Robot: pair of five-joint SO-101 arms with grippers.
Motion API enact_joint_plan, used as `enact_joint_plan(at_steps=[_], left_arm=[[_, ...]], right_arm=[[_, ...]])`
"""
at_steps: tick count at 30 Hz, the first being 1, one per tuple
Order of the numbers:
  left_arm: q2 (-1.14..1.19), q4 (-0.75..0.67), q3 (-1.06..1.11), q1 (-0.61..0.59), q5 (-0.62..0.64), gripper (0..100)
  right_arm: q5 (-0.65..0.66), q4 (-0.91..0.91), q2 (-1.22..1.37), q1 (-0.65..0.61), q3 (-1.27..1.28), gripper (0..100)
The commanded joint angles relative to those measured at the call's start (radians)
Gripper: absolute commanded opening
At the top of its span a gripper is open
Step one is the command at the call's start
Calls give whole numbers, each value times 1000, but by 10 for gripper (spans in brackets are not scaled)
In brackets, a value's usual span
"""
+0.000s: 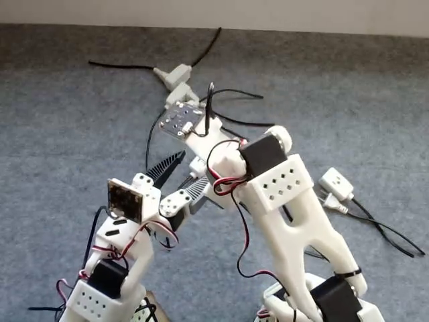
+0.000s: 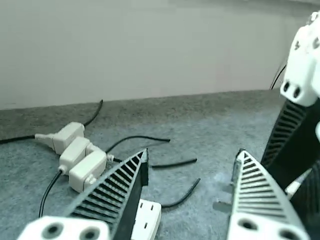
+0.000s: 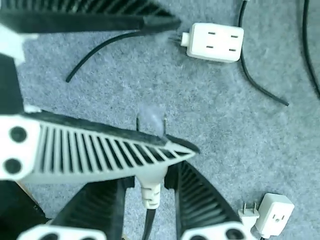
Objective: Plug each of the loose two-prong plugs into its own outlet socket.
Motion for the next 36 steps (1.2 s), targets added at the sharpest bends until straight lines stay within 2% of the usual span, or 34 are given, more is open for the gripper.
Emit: enact_joint_plan(at_steps=[1, 16, 33, 36], left_arm=[[4, 11, 18, 13, -8, 274], [4, 34, 18, 12, -8, 274], [4, 35, 18, 7, -8, 274], [4, 35, 18, -53, -6, 274]], right_arm=[[-44, 39, -42, -2, -117, 7], [-51, 41, -151, -5, -130, 7], [-49, 35, -150, -2, -84, 7], [-49, 35, -150, 10, -39, 7]])
